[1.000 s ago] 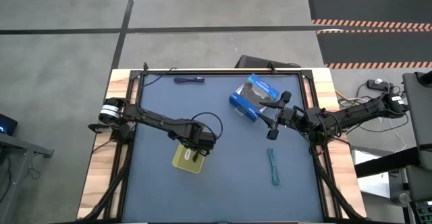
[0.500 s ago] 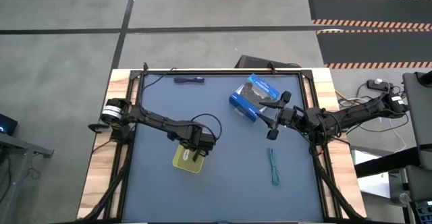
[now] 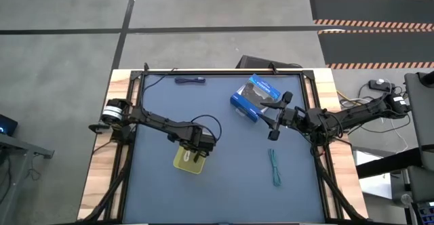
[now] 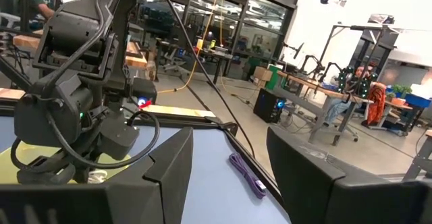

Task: Pick and place USB-C Cables
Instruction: Put the white charger cable into the yellow bin, then put the blue charger cable into the yellow bin

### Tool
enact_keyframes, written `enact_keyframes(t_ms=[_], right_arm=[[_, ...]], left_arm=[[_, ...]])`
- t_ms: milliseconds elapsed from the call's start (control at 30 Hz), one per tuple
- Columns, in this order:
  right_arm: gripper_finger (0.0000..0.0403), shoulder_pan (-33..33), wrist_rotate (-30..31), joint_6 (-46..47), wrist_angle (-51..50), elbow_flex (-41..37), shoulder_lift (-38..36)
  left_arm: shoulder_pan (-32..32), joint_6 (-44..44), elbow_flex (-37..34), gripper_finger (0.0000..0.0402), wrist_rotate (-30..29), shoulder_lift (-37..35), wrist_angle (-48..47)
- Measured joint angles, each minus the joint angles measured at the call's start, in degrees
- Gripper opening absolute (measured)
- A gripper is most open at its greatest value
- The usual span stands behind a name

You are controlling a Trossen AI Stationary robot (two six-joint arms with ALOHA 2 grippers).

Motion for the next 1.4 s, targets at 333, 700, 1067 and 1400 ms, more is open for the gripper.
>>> enact_keyframes(t_ms=[333,700,1067,1400], right_arm=[[0.0183,0.0,0.0,0.4,-0.9,0.0,0.0],[0.0183,0.0,-0.1,4.0,-0.8,0.0,0.0],[0.0183,0.0,-2.1,22.3,-7.5,0.0,0.1],[0.0182,0.2,-12.7,46.4,-11.9,0.0,3.4]], left_arm=[[0.0,2.2,0.1,0.0065,0.0,-0.6,-0.1],[0.0,13.9,0.1,0.0067,-1.1,-4.7,-0.1],[-1.1,44.8,-0.8,0.0067,-12.3,-16.6,11.2],[-2.2,89.2,-15.8,0.0066,8.2,-27.4,53.6]])
